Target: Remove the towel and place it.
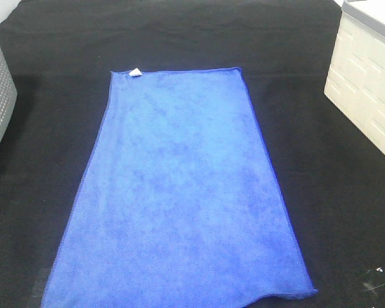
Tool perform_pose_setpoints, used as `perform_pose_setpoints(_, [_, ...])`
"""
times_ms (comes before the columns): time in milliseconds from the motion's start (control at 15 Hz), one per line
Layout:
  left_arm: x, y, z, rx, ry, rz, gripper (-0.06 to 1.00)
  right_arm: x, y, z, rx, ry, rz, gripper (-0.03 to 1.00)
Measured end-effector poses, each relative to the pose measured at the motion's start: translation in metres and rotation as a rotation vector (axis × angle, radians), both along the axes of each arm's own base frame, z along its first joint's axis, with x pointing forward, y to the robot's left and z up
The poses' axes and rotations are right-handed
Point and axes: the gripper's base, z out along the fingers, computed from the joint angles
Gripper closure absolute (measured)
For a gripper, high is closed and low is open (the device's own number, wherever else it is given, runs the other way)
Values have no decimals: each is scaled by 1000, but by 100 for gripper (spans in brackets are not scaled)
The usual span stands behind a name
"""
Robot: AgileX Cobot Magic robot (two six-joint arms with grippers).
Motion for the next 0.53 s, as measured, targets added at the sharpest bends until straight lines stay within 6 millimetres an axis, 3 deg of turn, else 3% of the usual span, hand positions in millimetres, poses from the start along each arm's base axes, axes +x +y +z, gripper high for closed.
perform_pose_setpoints(533, [0,-2,0,-25,-1,-16,18,0,1,0,7,2,-30,25])
